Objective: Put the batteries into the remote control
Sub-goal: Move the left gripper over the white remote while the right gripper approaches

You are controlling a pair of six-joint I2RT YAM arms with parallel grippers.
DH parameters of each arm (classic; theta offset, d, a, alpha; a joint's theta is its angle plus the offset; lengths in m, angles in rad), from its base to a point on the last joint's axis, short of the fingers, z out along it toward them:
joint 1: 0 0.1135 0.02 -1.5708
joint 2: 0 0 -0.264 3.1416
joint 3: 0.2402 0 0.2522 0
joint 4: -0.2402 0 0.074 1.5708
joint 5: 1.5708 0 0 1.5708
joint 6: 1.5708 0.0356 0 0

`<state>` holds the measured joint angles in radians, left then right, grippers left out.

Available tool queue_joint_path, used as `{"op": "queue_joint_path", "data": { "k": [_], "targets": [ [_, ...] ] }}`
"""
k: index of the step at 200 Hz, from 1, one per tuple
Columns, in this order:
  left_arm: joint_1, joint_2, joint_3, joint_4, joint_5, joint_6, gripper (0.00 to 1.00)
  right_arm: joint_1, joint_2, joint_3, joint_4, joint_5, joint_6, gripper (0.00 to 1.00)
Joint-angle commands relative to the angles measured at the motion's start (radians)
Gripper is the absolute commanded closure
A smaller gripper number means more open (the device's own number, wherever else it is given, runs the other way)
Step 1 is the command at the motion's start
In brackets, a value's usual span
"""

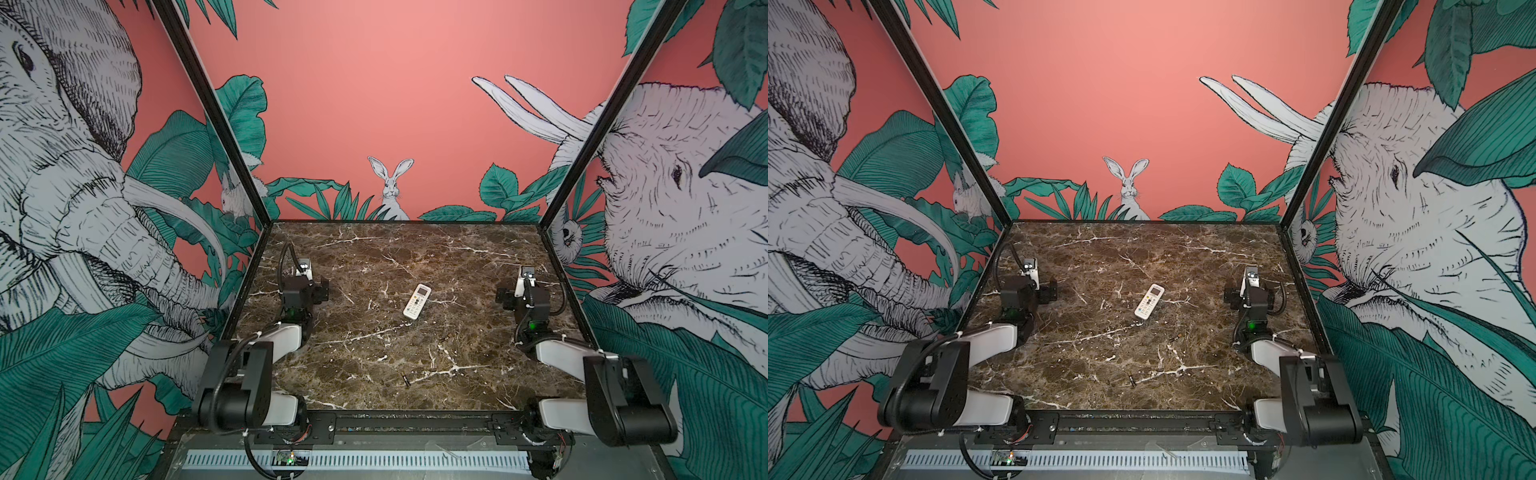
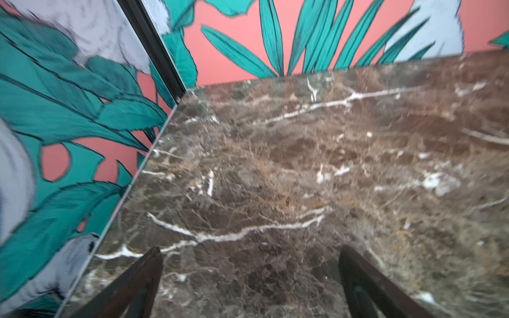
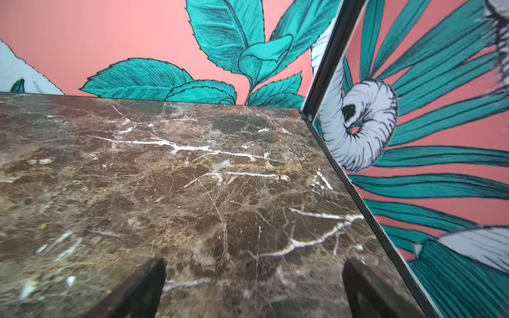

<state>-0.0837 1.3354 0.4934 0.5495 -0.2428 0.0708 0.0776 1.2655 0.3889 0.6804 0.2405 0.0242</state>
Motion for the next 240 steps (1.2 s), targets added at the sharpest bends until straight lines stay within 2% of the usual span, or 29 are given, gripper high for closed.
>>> {"op": "queue_joint_path", "data": {
  "k": [1,21,37,45,70,120,161,206,240],
  "targets": [
    [-0.021,-0.110,0.074,-0.325,-0.120,-0.107,0.01,0.014,-0.075,0.084,-0.243,0.036,0.116,0.01],
    [-0.026,-0.151,0.200,-0.638,-0.125,-0.229,0.01,0.036,-0.110,0.172,-0.424,-0.011,0.150,0.01],
    [-0.043,-0.161,0.239,-0.733,-0.017,-0.240,0.00,0.060,-0.133,0.204,-0.490,-0.091,0.149,0.01],
    [-0.076,-0.156,0.262,-0.778,0.030,-0.235,0.01,0.075,-0.140,0.220,-0.529,-0.127,0.145,0.01],
    [-0.209,-0.110,0.361,-0.945,0.067,-0.240,0.00,0.125,-0.148,0.267,-0.646,-0.190,0.124,0.01],
    [-0.415,-0.001,0.459,-1.018,0.199,-0.329,0.01,0.179,-0.157,0.268,-0.784,-0.329,0.164,0.01],
    [-0.577,0.150,0.544,-0.977,0.270,-0.391,0.01,0.202,-0.146,0.256,-0.815,-0.426,0.185,0.01],
    [-0.721,0.340,0.690,-0.988,0.233,-0.391,0.02,0.203,-0.129,0.228,-0.803,-0.475,0.202,0.01],
    [-0.745,0.462,0.775,-0.992,0.221,-0.387,0.05,0.202,-0.126,0.226,-0.804,-0.480,0.201,0.01]
  ]
}}
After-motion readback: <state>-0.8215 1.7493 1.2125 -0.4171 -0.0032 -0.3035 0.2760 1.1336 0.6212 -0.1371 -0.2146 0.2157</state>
